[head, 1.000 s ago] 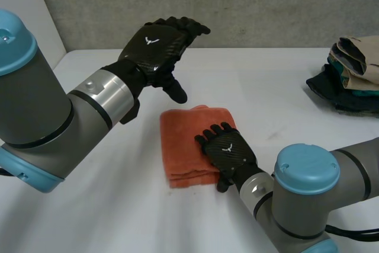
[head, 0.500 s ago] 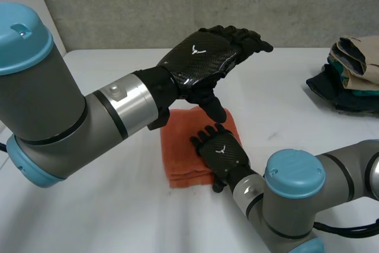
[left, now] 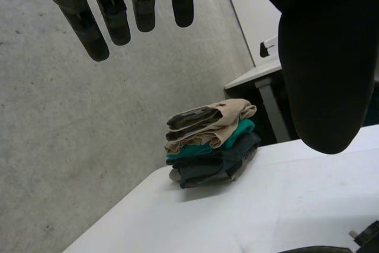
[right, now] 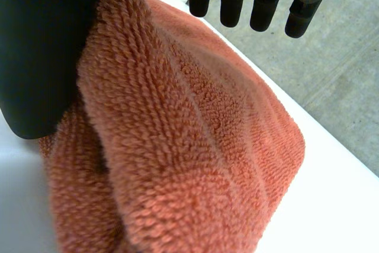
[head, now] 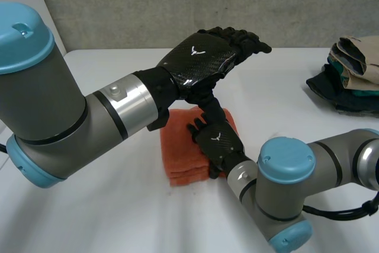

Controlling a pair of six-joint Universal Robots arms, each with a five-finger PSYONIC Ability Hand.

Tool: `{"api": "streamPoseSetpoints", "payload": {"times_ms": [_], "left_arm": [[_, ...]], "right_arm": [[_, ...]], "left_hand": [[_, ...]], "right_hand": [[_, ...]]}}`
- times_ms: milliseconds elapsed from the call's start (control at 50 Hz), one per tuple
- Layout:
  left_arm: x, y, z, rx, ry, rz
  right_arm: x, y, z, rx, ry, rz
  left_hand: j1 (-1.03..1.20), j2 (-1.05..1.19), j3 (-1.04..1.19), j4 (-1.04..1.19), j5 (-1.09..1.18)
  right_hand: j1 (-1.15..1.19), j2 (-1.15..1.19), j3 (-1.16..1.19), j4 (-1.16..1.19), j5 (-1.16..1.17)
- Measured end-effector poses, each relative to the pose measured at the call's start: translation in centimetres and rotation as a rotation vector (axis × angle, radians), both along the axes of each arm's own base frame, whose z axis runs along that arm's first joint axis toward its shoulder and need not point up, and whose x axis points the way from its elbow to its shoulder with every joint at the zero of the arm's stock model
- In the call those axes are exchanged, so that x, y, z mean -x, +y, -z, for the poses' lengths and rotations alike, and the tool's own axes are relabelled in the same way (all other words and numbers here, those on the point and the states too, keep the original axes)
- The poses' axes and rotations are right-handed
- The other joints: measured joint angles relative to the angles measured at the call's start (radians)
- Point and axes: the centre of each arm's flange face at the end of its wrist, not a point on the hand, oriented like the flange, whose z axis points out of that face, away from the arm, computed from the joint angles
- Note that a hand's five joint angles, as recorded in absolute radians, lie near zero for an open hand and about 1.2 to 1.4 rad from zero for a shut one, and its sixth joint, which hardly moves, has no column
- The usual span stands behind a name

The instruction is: Fold the laundry.

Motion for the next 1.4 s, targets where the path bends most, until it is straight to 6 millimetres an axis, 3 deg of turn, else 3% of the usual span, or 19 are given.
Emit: {"api": "streamPoseSetpoints", "payload": {"times_ms": [60,140,180,300,420,540,700,760,800,840,860,940,1020,1060,1120,1160,1200,1280,1400], "left_arm": [[0.0,0.0,0.0,-0.001,-0.001,0.000],[0.0,0.1,-0.1,-0.002,-0.001,0.000],[-0.1,0.1,-0.1,-0.003,-0.002,0.000],[-0.1,0.1,-0.2,-0.001,0.000,-0.002],[-0.3,0.2,-0.9,0.013,0.010,-0.004],[-0.4,0.5,-1.6,0.028,0.023,-0.005],[-0.5,0.7,-2.0,0.034,0.029,-0.005],[-0.5,0.7,-2.1,0.036,0.031,-0.005],[-0.6,0.7,-2.2,0.040,0.034,-0.005],[-0.6,0.8,-2.4,0.043,0.037,-0.005],[-0.6,0.8,-2.5,0.045,0.039,-0.005],[-0.6,0.8,-2.9,0.054,0.046,-0.005],[-0.6,0.9,-3.2,0.062,0.053,-0.004],[-0.6,1.0,-3.4,0.066,0.056,-0.003],[-0.6,1.2,-3.6,0.071,0.060,0.000],[-0.6,1.4,-3.8,0.075,0.063,0.004],[-0.6,1.5,-3.9,0.077,0.064,0.006],[-0.6,1.8,-3.8,0.076,0.063,0.010],[-0.6,1.8,-3.5,0.067,0.055,0.012]], "right_arm": [[-0.3,-0.3,0.0,0.006,-0.006,-0.001],[-0.8,-0.9,-0.1,0.016,-0.020,-0.009],[-1.0,-1.2,-0.3,0.020,-0.028,-0.014],[-0.7,-2.0,-1.3,0.031,-0.052,-0.010],[2.8,-5.0,-3.8,0.050,-0.054,0.088],[6.0,-7.3,-5.1,0.027,0.001,0.140],[8.6,-11.7,-7.8,0.111,-0.028,0.175],[9.2,-13.8,-9.8,0.190,-0.098,0.186],[10.2,-16.2,-12.9,0.288,-0.208,0.204],[10.6,-16.8,-13.9,0.317,-0.243,0.208],[12.1,-18.6,-17.4,0.410,-0.352,0.219],[16.2,-21.2,-23.9,0.558,-0.531,0.237],[21.0,-23.1,-27.6,0.649,-0.621,0.260],[23.0,-24.0,-28.4,0.675,-0.635,0.266],[25.3,-25.2,-28.4,0.690,-0.631,0.267],[27.8,-26.8,-27.0,0.677,-0.604,0.259],[28.8,-27.5,-25.9,0.656,-0.587,0.248],[31.7,-29.8,-20.0,0.524,-0.543,0.186],[34.6,-31.1,-11.5,0.374,-0.510,0.157]], "left_hand": [[0.000,0.000,0.000,0.000,0.000],[0.000,0.000,0.000,0.000,0.000],[0.000,0.000,0.000,0.000,0.000],[0.000,0.000,0.000,0.000,0.000],[0.000,0.000,0.000,0.000,0.000],[0.000,0.000,0.000,0.000,0.000],[0.000,0.000,0.000,0.000,0.000],[0.000,0.000,0.000,0.000,0.000],[0.000,0.000,0.000,0.000,0.000],[0.000,0.000,0.000,0.000,0.000],[0.000,0.000,0.000,0.000,0.000],[0.000,0.000,0.000,0.000,0.000],[0.000,0.000,0.000,0.000,0.000],[0.000,0.000,0.000,0.000,0.000],[0.000,0.000,0.000,0.000,0.000],[0.000,0.000,0.000,0.000,0.000],[0.000,0.000,0.000,0.000,0.000],[0.000,0.000,0.000,0.000,0.000],[0.000,0.000,0.000,0.000,0.000]], "right_hand": [[0.199,0.207,0.199,0.198,0.183],[0.701,0.773,0.765,0.767,0.698],[0.753,0.889,0.886,0.890,0.807],[0.754,0.911,0.931,0.964,0.834],[0.754,0.911,0.931,0.964,0.834],[0.754,0.911,0.935,0.972,0.834],[0.754,0.911,0.936,0.973,0.834],[0.754,0.911,0.936,0.974,0.834],[0.754,0.911,0.936,0.975,0.834],[0.754,0.911,0.936,0.975,0.834],[0.754,0.911,0.936,0.975,0.834],[0.754,0.911,0.936,0.976,0.834],[0.754,0.911,0.936,0.977,0.834],[0.754,0.911,0.936,0.977,0.834],[0.754,0.911,0.941,0.977,0.834],[0.754,0.911,0.946,0.978,0.834],[0.754,0.911,0.947,0.978,0.834],[0.754,0.911,0.947,0.978,0.834],[0.754,0.911,0.947,0.978,0.834]]}}
